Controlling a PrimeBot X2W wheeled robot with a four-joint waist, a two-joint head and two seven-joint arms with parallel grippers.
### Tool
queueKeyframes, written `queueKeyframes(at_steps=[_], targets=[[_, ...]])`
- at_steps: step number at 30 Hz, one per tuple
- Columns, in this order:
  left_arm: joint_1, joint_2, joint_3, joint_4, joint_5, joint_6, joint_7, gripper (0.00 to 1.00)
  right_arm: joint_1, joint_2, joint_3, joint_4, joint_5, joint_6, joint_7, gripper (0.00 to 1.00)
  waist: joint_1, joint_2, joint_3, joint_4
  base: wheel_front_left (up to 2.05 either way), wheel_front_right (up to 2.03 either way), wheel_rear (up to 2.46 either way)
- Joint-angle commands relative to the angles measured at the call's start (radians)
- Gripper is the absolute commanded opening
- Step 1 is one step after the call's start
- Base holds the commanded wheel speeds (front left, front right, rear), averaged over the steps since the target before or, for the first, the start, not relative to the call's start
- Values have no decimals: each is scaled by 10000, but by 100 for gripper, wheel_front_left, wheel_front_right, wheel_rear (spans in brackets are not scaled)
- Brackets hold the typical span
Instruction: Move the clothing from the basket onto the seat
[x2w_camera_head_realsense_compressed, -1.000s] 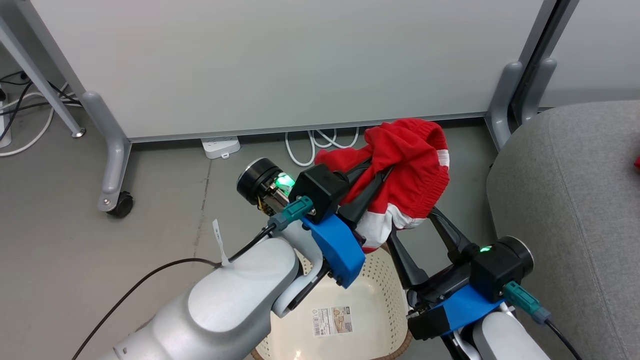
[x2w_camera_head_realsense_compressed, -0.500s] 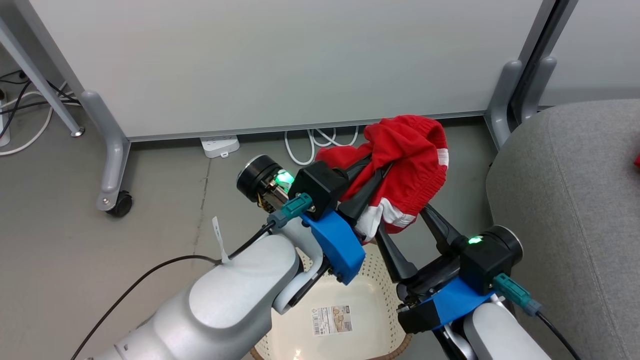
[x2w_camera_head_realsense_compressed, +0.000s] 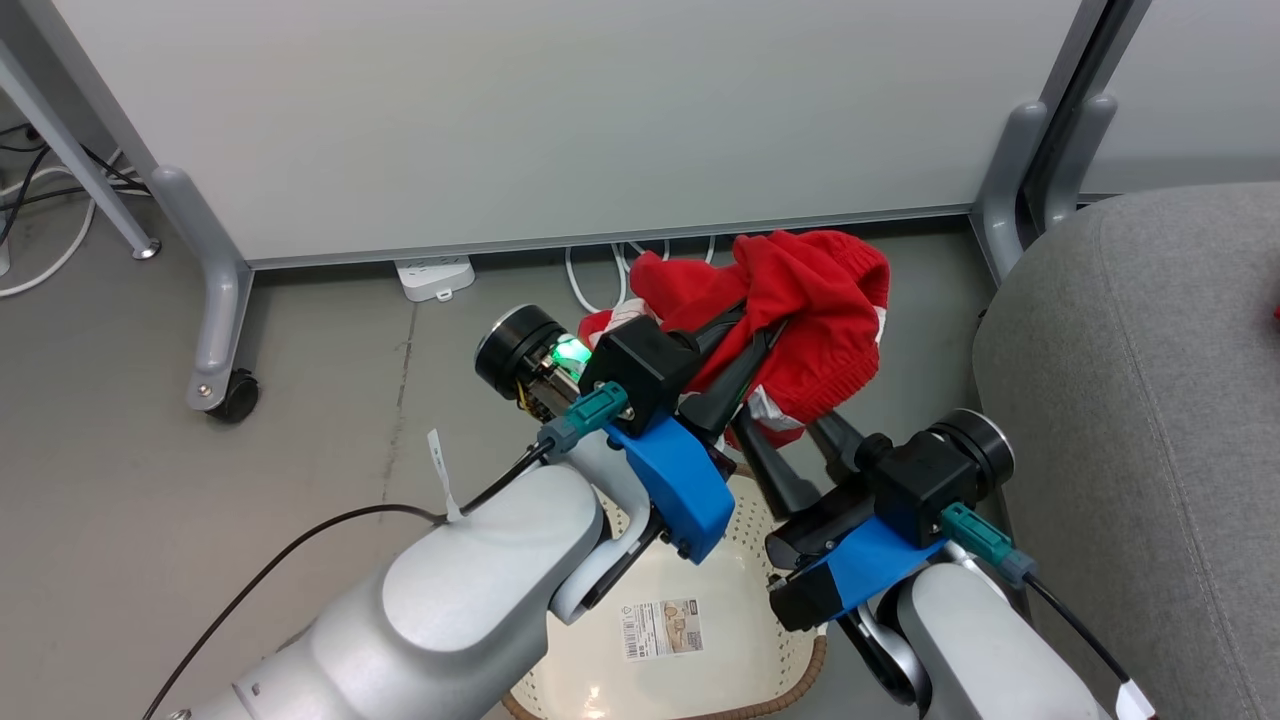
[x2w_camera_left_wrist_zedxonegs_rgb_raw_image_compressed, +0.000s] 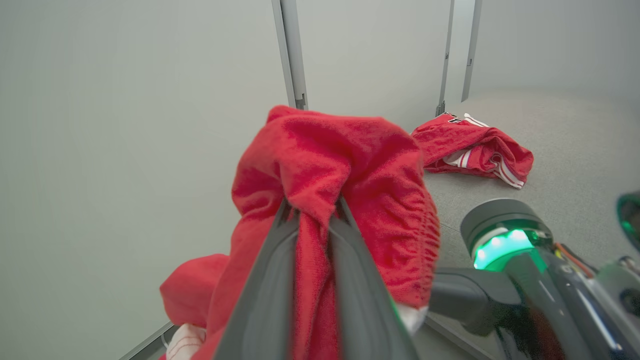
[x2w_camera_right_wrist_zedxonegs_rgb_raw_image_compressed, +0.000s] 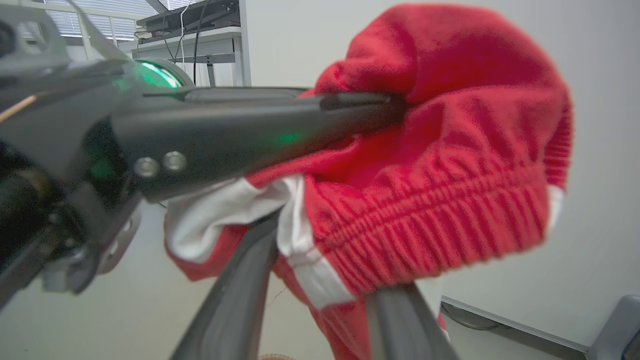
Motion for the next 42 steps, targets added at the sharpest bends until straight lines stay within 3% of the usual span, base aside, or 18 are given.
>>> queueKeyframes(at_steps=[1,33,34,35,42], targets=[[-146,-15,-35,15,-32,-32,-73,0,-256,83,9,87,36,-3,1,0,0,0,9,-7,0,0,0],[-223,7,-140,156,-170,41,-202,0,-143,35,68,217,122,-3,1,0,0,0,-90,-60,0,0,0],[-214,11,-141,163,-176,60,-205,69,-134,38,71,219,121,-3,1,0,0,0,-100,-62,0,0,0],[-210,14,-138,168,-180,97,-197,100,-127,39,70,216,117,-3,1,0,0,0,-104,-62,0,0,0],[-218,41,-165,155,-149,177,-252,100,-105,16,77,198,121,-3,1,0,0,0,-109,-76,0,0,0]])
